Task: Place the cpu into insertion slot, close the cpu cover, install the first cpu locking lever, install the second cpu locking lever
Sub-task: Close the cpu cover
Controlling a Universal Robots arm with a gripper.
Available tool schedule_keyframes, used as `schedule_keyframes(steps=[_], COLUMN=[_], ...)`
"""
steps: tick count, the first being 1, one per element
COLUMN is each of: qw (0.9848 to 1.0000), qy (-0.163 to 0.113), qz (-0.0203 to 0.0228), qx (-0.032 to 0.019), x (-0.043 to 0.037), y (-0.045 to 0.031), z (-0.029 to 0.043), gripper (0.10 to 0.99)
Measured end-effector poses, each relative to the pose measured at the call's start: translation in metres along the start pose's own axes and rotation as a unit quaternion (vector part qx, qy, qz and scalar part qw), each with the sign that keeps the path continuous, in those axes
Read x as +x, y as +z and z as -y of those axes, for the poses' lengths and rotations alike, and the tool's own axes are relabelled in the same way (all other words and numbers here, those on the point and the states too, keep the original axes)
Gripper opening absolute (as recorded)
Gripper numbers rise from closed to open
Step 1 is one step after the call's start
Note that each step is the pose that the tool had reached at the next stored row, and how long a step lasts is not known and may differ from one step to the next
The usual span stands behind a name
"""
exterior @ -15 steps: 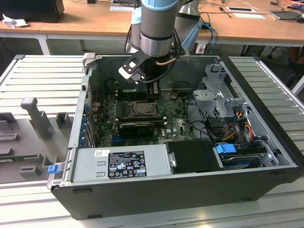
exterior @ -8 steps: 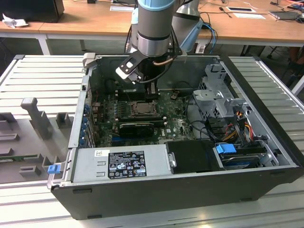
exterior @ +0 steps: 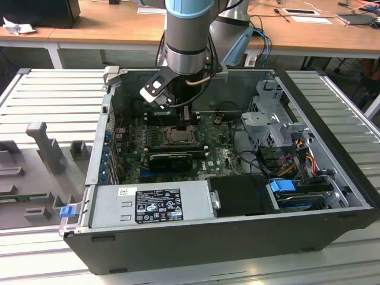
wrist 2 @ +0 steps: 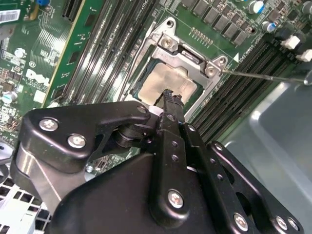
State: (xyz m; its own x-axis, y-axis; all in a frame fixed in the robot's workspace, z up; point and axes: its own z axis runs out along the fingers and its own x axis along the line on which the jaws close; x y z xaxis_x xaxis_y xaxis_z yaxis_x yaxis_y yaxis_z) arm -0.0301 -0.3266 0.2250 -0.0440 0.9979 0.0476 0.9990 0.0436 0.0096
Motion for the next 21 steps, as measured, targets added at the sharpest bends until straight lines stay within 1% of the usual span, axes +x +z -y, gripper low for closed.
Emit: schedule_keyframes(steps=[2, 6, 9, 12, 15, 21], qw=[1.0000, 0.9999, 0.9999, 0.9999, 0.9999, 0.9999], qy=[-0.003, -0.010, -0.012, -0.012, -0.012, -0.012], qz=[-0.0002, -0.0007, -0.0006, -0.0007, -0.0007, -0.0007], qx=[0.0002, 0.0005, 0.0006, 0.0005, 0.0006, 0.0006], x=[-0.0003, -0.0003, -0.0003, 0.0000, 0.0001, 0.0000], y=[0.0028, 0.0079, 0.0084, 0.0088, 0.0095, 0.0134], z=[0.0016, 0.0081, 0.0101, 0.0159, 0.0188, 0.0208], gripper=[0.106, 0.106, 0.106, 0.106, 0.106, 0.106])
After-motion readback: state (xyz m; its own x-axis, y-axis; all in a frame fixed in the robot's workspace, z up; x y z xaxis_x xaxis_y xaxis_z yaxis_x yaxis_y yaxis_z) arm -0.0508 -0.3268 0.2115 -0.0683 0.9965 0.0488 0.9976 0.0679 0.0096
